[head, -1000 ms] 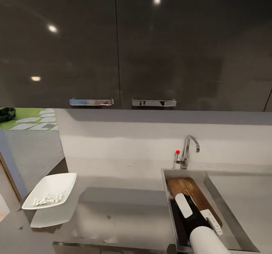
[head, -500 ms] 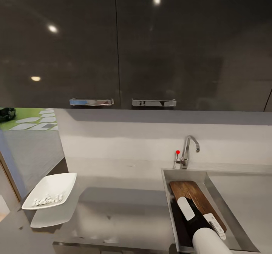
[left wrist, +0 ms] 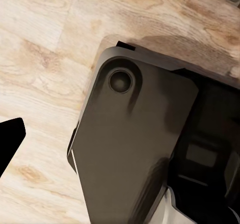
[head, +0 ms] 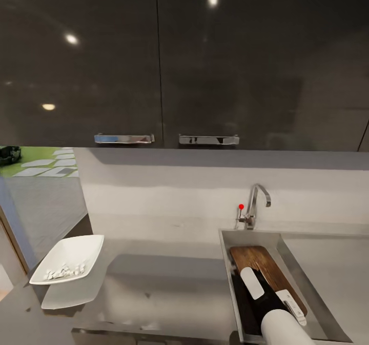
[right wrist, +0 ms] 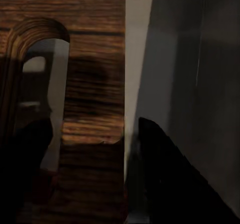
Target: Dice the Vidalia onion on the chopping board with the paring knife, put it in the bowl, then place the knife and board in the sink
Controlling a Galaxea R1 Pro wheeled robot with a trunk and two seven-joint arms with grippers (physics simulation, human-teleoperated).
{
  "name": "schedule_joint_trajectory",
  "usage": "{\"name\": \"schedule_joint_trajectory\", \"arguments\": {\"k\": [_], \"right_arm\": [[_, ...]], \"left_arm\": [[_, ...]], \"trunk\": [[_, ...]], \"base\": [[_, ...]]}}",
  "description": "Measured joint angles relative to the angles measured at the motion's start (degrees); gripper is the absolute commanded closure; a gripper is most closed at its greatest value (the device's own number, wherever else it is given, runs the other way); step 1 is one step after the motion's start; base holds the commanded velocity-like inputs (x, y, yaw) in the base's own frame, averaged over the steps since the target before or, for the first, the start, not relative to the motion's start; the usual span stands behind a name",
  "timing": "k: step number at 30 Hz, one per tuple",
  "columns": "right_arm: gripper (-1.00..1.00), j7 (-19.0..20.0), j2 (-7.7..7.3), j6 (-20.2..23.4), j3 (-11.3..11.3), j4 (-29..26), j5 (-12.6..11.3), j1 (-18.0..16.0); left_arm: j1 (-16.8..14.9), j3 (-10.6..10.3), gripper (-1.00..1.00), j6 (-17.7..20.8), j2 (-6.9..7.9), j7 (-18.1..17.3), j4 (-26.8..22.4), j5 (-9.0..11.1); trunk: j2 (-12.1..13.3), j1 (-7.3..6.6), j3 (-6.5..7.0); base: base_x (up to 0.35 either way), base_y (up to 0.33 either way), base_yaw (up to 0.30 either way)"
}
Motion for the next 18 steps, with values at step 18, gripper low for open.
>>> {"name": "schedule_joint_trajectory", "arguments": {"k": [18], "right_arm": [[-1.0,0.1,0.0,0.0,0.2,-1.5,0.3,0.0]], "left_arm": [[0.0,0.0,-1.0,0.0,-0.01,0.0,0.0,0.0]], "trunk": [[0.0,0.0,0.0]], "base": [[0.0,0.0,0.0]]}}
